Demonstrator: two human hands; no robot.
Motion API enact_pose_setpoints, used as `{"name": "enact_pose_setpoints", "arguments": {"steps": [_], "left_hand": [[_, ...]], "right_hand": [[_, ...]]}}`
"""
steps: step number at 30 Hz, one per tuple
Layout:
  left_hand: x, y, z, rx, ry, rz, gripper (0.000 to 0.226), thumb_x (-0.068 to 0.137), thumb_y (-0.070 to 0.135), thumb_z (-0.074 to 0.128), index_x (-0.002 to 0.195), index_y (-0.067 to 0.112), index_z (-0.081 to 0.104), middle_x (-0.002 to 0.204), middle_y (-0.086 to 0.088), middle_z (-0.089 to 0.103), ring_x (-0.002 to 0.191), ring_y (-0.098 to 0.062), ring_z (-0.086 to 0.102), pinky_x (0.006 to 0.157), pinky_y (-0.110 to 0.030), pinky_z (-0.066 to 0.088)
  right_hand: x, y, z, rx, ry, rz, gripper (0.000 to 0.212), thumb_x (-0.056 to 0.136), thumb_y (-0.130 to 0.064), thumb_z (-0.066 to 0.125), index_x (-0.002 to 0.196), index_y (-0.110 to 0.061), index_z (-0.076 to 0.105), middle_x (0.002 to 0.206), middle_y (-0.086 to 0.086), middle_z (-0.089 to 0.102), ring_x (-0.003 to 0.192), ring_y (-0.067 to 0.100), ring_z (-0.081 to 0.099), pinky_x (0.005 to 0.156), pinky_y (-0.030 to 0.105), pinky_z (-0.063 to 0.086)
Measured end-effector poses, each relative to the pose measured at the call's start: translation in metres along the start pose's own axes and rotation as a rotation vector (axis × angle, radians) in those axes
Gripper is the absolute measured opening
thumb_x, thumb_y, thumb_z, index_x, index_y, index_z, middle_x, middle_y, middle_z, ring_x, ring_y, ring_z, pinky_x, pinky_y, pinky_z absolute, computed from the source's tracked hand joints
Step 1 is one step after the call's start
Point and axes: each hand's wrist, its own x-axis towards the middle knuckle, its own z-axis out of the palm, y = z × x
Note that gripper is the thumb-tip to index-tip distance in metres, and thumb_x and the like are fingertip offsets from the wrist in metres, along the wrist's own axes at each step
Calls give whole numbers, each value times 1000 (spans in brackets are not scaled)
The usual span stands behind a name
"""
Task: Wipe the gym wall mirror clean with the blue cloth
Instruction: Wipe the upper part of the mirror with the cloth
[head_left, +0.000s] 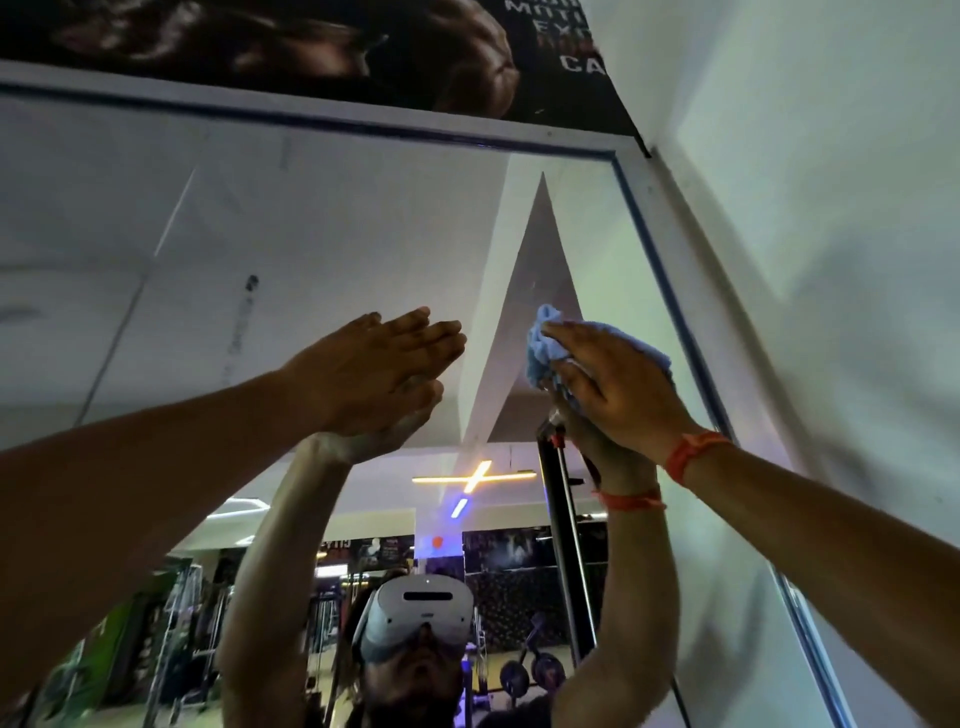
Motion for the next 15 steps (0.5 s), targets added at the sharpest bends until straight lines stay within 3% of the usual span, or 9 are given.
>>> {"name": "enact_pose_setpoints", "arguments": {"steps": [3,6,8,12,15], "left_hand": [[-2,-3,2,-17,-8,-3,89,80,76,-26,160,38,-14,167,18,-18,156,-12,-13,125,-42,15],[-2,-4,0,-50,-21,-4,94,76,79,-29,160,39,-13,167,20,-17,156,-11,-14,125,-41,12],[-3,-3,-1,-65,-22,-11,87,81,77,-18,159,40,-13,167,20,-16,156,-10,-14,125,-41,12],[-8,1,-2,-69,-28,-33,82,83,68,-12,159,38,-12,166,19,-16,156,-11,-12,126,-43,15],[-14,4,-3,-57,-27,-53,86,80,67,-14,161,36,-9,165,20,-17,156,-10,-13,126,-41,14]], "right_hand": [[20,16,11,-122,2,124,51,108,-33,46,157,-20,34,139,9,59,121,21,61,102,38,53],[49,-1,36,-96,51,212,50,106,-28,48,152,-8,44,149,14,53,139,30,49,117,51,40],[44,-26,44,9,57,188,48,105,-24,53,150,-10,49,151,8,53,141,24,49,120,44,38],[-30,-44,19,20,-190,-143,49,107,-27,45,155,-21,43,162,-5,39,151,8,30,125,25,20],[-40,4,-2,11,-63,14,55,97,-9,54,150,-21,46,153,-4,49,143,6,42,120,20,27]]}}
